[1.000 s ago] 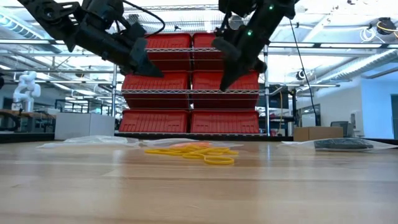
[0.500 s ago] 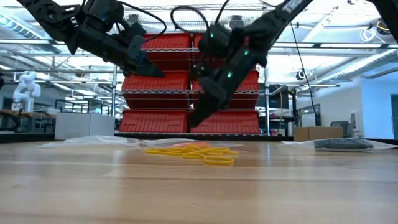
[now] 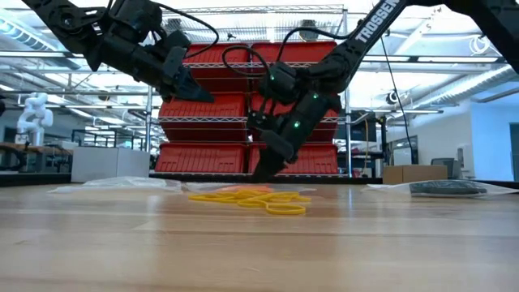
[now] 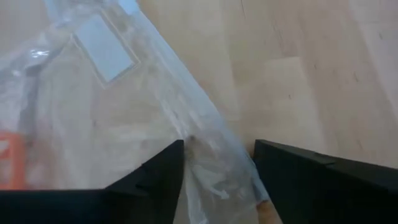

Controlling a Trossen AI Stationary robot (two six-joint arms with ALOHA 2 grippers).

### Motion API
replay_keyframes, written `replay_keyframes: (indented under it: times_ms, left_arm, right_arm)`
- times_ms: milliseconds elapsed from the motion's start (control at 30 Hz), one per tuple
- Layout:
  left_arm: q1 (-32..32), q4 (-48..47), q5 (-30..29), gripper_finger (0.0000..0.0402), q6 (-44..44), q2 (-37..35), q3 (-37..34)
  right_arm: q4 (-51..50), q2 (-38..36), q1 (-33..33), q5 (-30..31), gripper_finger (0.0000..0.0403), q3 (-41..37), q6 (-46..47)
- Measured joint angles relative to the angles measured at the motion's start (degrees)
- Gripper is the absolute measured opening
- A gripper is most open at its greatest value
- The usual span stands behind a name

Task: Sort rubber bands
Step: Close the center transparent zip bag

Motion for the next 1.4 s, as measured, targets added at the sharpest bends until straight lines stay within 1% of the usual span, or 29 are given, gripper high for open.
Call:
replay_keyframes:
  times_ms: [100,200,267,300,467,633,700,767,867,933,1000,1033,1100,1200,1267,1333,1400]
  left_arm:
    - [-0.02,0.01,0.0,0.0004,0.0,0.0,0.0]
    - [-0.02,0.28,0.0,0.0004,-0.05,0.0,0.0]
    - [-0.02,1.03,-0.02,0.0004,-0.13,0.0,0.0]
    - [-0.02,1.16,-0.02,0.0004,-0.13,0.0,0.0]
    - [-0.02,4.9,-0.02,0.0004,-0.57,0.0,-0.55]
    - [1.75,17.21,0.81,0.0004,-2.47,0.0,-5.88]
    - [3.27,22.31,4.65,0.0004,-4.32,0.0,-7.73]
    - [4.92,26.05,10.48,0.0004,-6.83,0.0,-9.04]
    - [6.58,27.52,19.79,0.0004,-9.28,-0.02,-9.16]
    - [6.78,27.5,22.13,0.0004,-10.16,0.0,-9.16]
    - [6.73,27.58,22.29,0.001,-11.01,0.0,-9.16]
    - [6.65,27.54,22.29,0.0016,-11.07,0.0,-9.12]
    - [6.08,27.53,22.29,0.0034,-11.81,0.0,-9.01]
    - [5.19,28.03,22.36,0.0068,-14.87,0.0,-9.0]
    - [4.72,28.69,23.02,0.0092,-16.83,0.0,-8.57]
    - [4.27,28.92,25.01,0.0112,-17.79,0.0,-7.85]
    - [3.62,28.9,25.4,0.0129,-18.51,0.0,-7.47]
  right_arm:
    - [-0.06,-0.14,0.0,0.42,0.0148,0.01,-0.19]
    - [-0.68,-0.86,0.05,1.09,0.0076,-0.06,-0.22]
    - [-1.11,-1.81,0.19,2.99,0.0026,-0.09,-0.45]
    - [-1.51,-2.41,0.29,4.13,0.0014,-0.09,-0.48]
    - [-5.87,-7.32,2.18,13.53,0.0016,-0.09,-0.33]
    - [-10.9,-14.5,7.16,26.14,0.0002,-0.09,-1.96]
    - [-12.1,-17.11,9.56,31.29,0.0002,-0.09,-2.28]
    - [-13.09,-19.79,11.9,36.15,0.0002,-0.09,-2.52]
    - [-14.36,-23.53,15.35,43.25,0.0001,-0.07,-2.75]
    - [-14.57,-25.51,17.5,47.39,0.0001,-0.07,-3.22]
    - [-14.3,-27.18,19.36,49.61,0.0001,-0.07,-4.69]
    - [-13.9,-27.78,20.23,49.76,0.0001,-0.07,-5.52]
    - [-13.17,-28.31,21.68,50.74,0.0,-0.07,-6.87]
    - [-12.55,-28.31,23.41,55.33,0.0,-0.07,-9.43]
    - [-12.32,-28.3,24.0,56.17,0.0,-0.07,-10.16]
    - [-12.29,-28.3,24.19,56.27,0.0,-0.07,-10.18]
    - [-12.16,-28.3,24.31,57.08,0.0,-0.07,-10.28]
